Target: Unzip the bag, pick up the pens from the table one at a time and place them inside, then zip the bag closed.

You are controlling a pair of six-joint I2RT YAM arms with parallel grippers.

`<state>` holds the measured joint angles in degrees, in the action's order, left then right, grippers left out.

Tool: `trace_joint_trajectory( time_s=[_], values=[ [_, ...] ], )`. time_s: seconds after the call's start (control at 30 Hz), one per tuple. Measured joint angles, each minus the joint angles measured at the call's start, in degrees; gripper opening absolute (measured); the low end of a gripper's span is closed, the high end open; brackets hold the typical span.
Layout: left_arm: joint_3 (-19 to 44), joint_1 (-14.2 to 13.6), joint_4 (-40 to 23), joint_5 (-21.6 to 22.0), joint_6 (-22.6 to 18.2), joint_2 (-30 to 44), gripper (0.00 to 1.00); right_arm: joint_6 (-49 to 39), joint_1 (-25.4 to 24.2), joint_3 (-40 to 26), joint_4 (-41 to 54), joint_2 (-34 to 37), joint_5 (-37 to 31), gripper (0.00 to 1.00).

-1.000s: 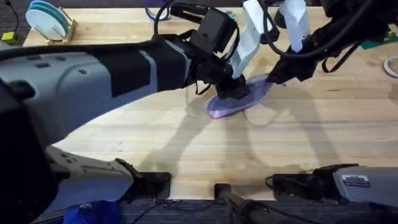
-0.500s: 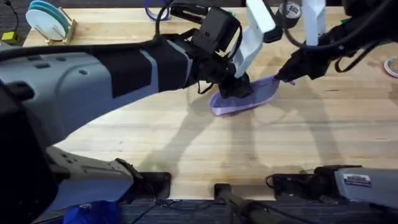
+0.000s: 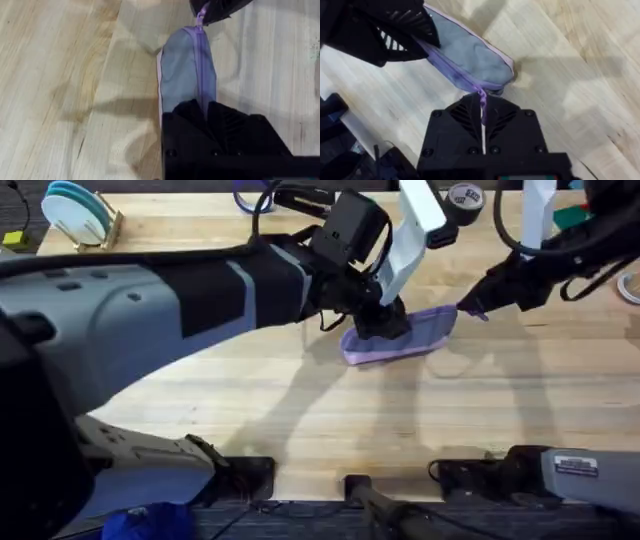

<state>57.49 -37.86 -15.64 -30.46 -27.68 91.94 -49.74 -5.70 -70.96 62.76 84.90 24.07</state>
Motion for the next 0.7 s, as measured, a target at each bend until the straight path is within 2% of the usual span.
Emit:
trace_joint_trajectory(
  time_s=[0.37,0.53,0.7],
  values=[
    [0.00,-0.20,0.00,-0.42,0.00,0.74,0.041,-0.52,-7.20,5.48,-4.15,4.10,2.40,0.034],
    [0.00,-0.23,-0.04,-0.37,0.02,0.76,0.041,-0.59,-9.98,11.98,-10.91,5.55,6.60,0.034],
    [0.00,-0.25,-0.38,-0.42,0.04,1.01,0.041,0.88,-10.71,18.52,-17.31,7.80,9.42,0.034]
  ],
)
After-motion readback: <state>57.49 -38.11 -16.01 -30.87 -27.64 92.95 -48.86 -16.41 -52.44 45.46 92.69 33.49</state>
